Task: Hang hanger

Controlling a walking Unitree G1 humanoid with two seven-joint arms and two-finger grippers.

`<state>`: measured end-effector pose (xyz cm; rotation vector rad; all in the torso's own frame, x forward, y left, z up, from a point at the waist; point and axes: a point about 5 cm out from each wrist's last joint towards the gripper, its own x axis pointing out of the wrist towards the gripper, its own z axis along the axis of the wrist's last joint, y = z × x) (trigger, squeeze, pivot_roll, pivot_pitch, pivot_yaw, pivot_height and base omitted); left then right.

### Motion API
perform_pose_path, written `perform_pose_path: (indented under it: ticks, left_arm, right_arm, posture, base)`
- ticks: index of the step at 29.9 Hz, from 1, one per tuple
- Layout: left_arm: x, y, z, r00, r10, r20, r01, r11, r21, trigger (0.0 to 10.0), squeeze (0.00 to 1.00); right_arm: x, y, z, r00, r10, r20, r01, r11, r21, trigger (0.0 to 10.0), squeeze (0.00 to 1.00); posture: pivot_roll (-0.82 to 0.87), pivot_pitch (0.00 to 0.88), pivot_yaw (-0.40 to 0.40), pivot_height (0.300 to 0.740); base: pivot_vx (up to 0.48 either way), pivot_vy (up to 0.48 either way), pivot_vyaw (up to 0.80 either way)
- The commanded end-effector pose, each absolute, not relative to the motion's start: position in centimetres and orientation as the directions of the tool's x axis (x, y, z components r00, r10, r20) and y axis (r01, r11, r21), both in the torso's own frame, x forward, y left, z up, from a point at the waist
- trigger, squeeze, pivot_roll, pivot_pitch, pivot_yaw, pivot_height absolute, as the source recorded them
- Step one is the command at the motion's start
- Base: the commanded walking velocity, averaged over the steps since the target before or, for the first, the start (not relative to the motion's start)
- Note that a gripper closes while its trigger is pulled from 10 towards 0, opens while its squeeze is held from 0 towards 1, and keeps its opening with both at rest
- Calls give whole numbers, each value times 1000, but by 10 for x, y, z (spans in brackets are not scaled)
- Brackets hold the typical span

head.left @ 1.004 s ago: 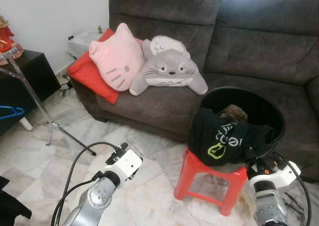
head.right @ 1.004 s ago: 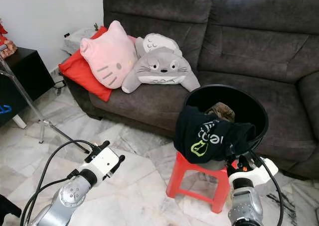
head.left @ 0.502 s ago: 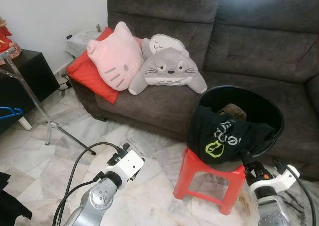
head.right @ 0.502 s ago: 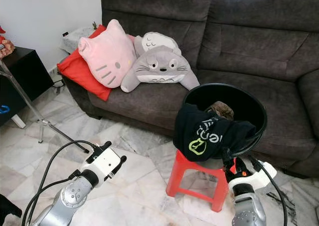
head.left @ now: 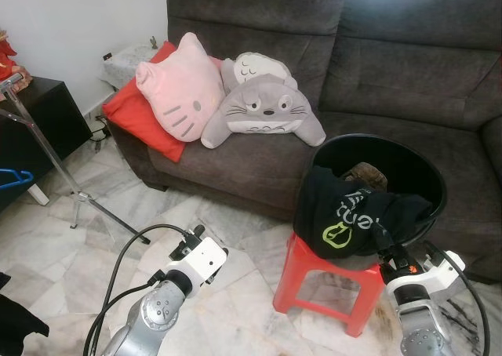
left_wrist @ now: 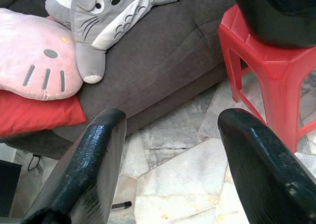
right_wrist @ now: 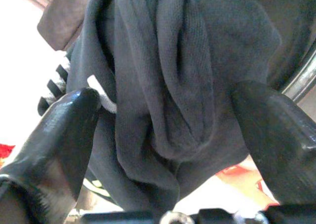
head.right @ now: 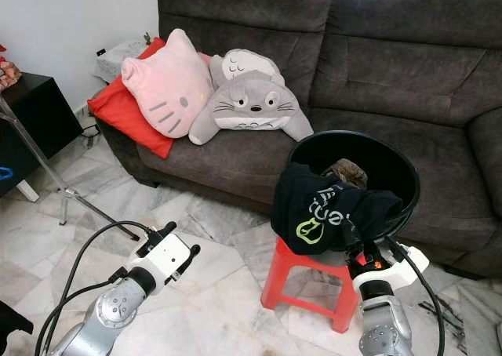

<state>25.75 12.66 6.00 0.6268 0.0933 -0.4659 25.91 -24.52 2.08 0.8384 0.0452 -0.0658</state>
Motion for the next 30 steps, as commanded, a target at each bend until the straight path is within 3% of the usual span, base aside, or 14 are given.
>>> perform_pose_path:
  ticks: [1,14,30]
  left_arm:
    - [256,126,57,887,-397,-234,457,694,556,10000,0]
    - [256,126,56,886,-398,-238,461,694,554,10000,0]
    - [256,125,54,885,-398,-242,463,696,549,10000,0]
  right_arm:
    - [261,-242,24,998,-39,-57,68,662,746,0,0]
    - [264,-218,43,999,5,32,-28,638,769,0,0]
    - [267,-224,69,994,7,111,-90,649,756,0,0]
  posture:
    - [-35,0,21,740]
    - [-37,0,15,740]
    - [-41,0,15,740]
  base:
    - [0,0,0]
    - [0,0,0]
    - [0,0,0]
